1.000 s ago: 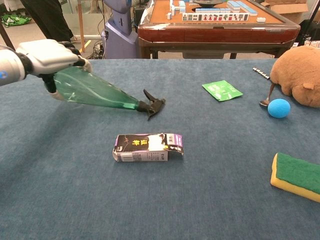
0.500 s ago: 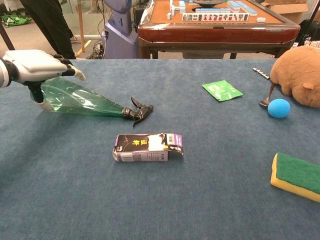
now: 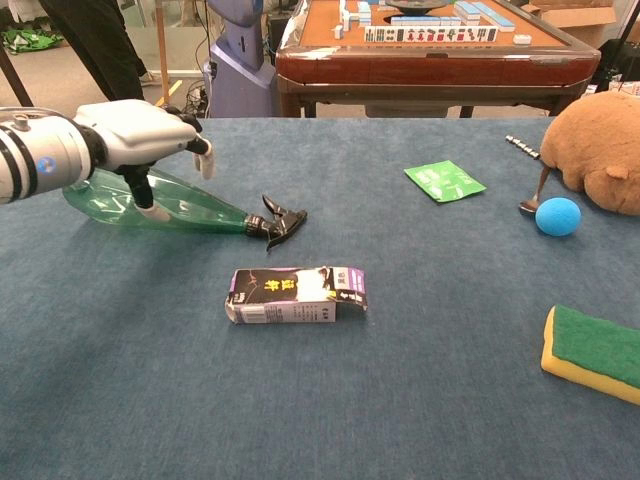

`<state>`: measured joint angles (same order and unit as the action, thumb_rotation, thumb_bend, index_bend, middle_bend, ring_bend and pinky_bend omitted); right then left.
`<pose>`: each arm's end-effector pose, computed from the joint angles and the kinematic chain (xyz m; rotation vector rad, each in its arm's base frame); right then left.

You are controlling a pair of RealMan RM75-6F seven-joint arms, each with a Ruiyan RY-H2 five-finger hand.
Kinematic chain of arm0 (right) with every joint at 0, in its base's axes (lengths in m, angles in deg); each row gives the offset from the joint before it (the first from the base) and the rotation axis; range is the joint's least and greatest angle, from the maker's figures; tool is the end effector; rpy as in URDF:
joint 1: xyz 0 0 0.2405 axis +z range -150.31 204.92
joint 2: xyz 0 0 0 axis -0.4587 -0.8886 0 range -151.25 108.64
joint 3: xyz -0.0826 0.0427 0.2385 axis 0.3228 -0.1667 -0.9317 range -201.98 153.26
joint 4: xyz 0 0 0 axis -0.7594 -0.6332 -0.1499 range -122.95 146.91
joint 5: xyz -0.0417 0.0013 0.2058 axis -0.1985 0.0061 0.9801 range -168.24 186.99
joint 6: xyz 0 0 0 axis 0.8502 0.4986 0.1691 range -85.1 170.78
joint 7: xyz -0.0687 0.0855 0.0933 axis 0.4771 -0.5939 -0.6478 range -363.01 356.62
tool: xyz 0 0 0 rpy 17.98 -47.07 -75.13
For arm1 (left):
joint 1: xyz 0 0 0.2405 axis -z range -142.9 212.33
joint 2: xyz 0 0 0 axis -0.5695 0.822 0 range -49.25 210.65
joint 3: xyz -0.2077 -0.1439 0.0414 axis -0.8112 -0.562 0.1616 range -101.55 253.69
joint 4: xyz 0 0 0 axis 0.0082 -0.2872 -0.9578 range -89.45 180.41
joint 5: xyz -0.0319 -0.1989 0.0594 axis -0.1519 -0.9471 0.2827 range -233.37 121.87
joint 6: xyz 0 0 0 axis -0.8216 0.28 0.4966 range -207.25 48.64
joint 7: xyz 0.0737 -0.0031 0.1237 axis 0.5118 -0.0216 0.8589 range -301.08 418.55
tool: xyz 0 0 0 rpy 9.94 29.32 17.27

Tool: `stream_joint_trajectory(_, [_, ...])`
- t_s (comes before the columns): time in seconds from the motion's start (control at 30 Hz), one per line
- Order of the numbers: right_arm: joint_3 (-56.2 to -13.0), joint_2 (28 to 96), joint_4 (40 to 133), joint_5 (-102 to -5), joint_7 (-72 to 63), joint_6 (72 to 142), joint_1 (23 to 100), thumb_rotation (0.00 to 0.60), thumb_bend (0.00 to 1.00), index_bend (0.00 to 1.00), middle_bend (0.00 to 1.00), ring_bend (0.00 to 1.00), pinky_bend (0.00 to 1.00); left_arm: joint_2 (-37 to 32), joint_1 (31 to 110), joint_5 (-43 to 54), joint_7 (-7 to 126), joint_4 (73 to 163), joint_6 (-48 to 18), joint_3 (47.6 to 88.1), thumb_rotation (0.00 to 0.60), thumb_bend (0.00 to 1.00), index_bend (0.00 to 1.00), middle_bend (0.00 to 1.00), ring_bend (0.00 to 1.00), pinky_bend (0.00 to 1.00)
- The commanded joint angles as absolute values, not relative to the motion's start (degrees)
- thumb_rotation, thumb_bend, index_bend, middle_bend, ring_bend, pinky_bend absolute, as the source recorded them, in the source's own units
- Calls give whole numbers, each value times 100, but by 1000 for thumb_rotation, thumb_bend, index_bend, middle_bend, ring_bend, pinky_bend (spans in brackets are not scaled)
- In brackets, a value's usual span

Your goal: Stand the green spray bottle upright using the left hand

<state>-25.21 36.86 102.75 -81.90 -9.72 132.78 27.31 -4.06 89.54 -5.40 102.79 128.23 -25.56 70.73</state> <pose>-0.3220 -0.1470 0.1957 1.3964 -0.8714 0.9081 -0.1305 0.3855 0.0013 -1.9765 -0.4843 -0.5683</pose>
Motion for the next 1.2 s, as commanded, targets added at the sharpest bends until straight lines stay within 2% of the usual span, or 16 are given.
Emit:
stream_joint_trajectory(0.03, [-2521, 3682, 10262, -8181, -990, 13284, 2721, 600, 331, 215, 172, 69, 56, -761, 9159, -1082, 10856, 12789, -2414, 6974, 600, 200, 312, 267, 64, 0])
stream_joint_trajectory(0.53, [-2499, 3603, 10257, -8152, -1144, 13397, 2602, 600, 331, 215, 172, 69, 56, -1499, 9600, -2412, 11961, 12097, -2194, 6811, 600, 232, 336, 286, 78, 0])
stream_joint_trajectory(0.9, [-2491, 3552, 10292, -8174, -1266, 13401, 2586, 600, 331, 215, 172, 69, 57, -1637, 9675, -2648, 12322, 11780, -2290, 7006, 600, 281, 388, 334, 111, 0])
stream_joint_trajectory(1.07, [-2502, 3559, 10315, -8197, -1241, 13392, 2603, 600, 331, 215, 172, 69, 56, -1576, 9587, -2410, 12014, 11742, -2373, 7024, 600, 301, 453, 401, 155, 0])
stream_joint_trajectory(1.2, [-2515, 3550, 10348, -8190, -1208, 13401, 2602, 600, 331, 215, 171, 69, 56, -1398, 9477, -2080, 11586, 11839, -2422, 6989, 600, 307, 466, 415, 158, 0])
